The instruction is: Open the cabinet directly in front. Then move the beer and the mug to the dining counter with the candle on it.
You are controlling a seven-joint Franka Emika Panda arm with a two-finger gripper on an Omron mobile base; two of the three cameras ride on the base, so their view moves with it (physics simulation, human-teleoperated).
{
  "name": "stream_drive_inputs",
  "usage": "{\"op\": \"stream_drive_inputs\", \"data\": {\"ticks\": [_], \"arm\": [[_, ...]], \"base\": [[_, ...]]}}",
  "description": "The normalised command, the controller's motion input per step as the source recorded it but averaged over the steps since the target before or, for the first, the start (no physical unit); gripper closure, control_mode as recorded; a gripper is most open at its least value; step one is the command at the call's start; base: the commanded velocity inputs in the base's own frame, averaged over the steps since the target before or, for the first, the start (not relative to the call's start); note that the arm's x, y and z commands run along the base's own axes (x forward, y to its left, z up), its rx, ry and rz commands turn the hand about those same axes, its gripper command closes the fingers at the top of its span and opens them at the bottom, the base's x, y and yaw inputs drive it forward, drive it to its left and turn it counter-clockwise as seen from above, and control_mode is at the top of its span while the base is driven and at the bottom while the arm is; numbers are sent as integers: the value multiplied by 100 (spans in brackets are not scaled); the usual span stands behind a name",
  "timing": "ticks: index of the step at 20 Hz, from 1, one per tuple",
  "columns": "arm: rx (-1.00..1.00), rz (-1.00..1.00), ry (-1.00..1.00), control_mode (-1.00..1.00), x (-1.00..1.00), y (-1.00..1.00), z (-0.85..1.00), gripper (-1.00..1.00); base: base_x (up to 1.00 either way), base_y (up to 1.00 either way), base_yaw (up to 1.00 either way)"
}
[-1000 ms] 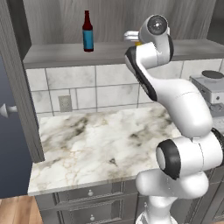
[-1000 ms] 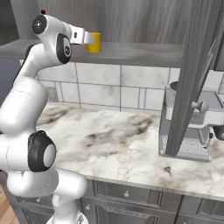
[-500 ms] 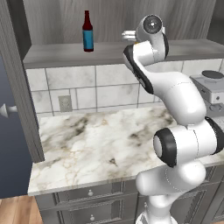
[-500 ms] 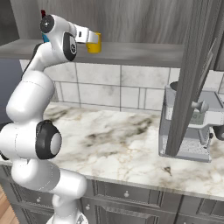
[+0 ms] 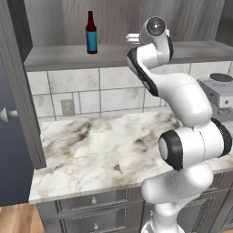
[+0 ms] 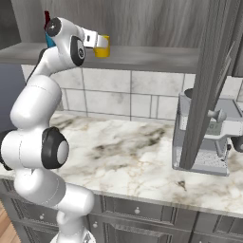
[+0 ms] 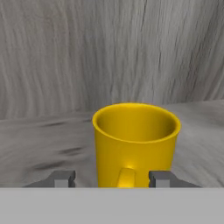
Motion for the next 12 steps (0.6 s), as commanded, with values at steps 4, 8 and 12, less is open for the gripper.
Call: {"op": "stream_drive_inputs", "data": {"ticks": [4, 8, 12], "arm": [[0, 0, 0, -100, 0, 0, 0, 100], [0, 0, 2, -100, -3, 0, 0, 100], [0, 0, -15, -100, -80, 0, 11, 100]], "base": [[0, 0, 0], [0, 0, 0], [0, 0, 0]]}}
